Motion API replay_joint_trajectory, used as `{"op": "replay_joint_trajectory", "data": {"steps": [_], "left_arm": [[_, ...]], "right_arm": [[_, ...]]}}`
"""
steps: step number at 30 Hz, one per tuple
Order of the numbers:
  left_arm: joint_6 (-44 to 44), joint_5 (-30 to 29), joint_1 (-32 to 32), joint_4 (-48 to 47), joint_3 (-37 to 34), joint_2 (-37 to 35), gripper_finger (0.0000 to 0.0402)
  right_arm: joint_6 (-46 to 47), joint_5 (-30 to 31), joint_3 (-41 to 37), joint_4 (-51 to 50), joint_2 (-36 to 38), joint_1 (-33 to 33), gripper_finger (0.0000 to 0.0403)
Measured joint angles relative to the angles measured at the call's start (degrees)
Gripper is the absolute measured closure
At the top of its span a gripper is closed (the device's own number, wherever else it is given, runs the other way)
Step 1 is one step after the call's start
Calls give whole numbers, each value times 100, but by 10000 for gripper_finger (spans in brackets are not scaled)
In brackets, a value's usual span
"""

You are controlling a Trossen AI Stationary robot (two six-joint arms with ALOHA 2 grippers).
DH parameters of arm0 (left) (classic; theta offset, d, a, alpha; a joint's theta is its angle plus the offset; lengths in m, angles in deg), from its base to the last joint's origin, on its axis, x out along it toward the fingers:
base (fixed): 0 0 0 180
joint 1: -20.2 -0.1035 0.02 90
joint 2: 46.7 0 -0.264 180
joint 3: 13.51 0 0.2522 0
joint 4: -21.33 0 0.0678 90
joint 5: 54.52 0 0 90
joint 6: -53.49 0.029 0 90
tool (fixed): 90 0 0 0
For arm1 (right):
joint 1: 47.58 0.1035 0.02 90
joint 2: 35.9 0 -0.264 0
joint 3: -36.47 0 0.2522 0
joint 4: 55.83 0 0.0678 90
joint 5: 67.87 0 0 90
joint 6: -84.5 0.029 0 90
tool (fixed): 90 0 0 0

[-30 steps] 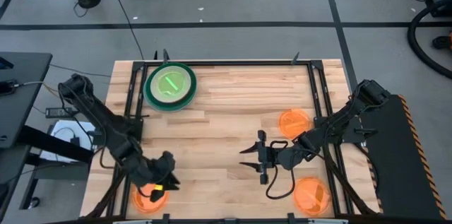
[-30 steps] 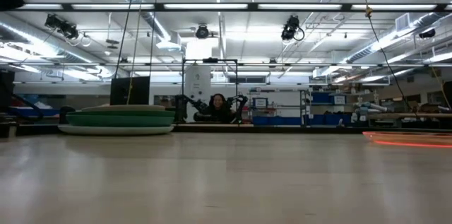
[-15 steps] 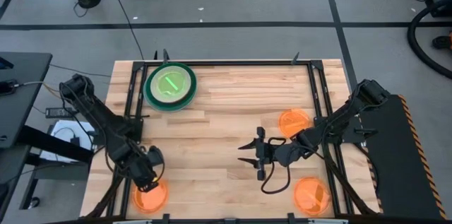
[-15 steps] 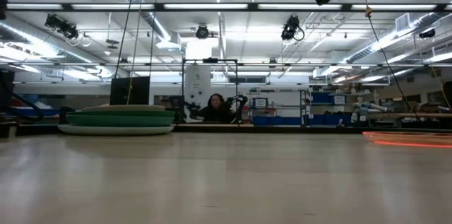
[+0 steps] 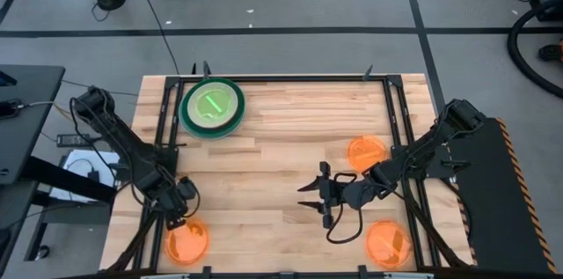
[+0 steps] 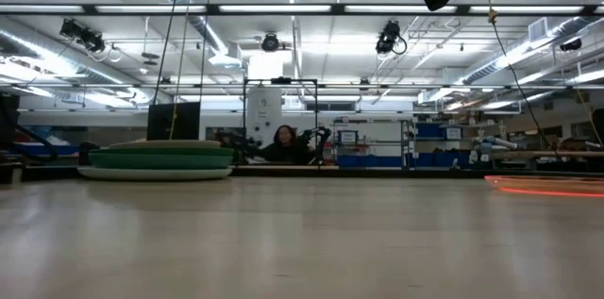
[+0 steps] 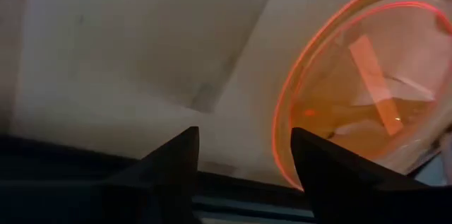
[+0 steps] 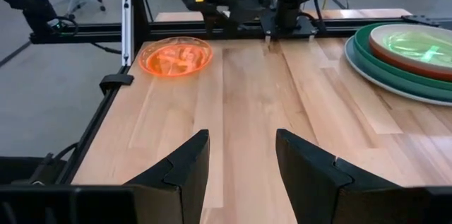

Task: Stack plastic plates
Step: Move the bottom left light orange plate to the center of the table

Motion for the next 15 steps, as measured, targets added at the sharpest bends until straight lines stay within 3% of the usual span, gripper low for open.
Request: {"op": "replay_joint_trajectory", "data": {"steps": [4, 15], "left_arm": [[202, -13, 15, 682, -224, -93, 180], [228, -205, 245, 1417, -704, -79, 211]], "right_arm": [[12, -2, 0, -1, 0, 18, 229], [148, -2, 0, -35, 0, 23, 229]]}}
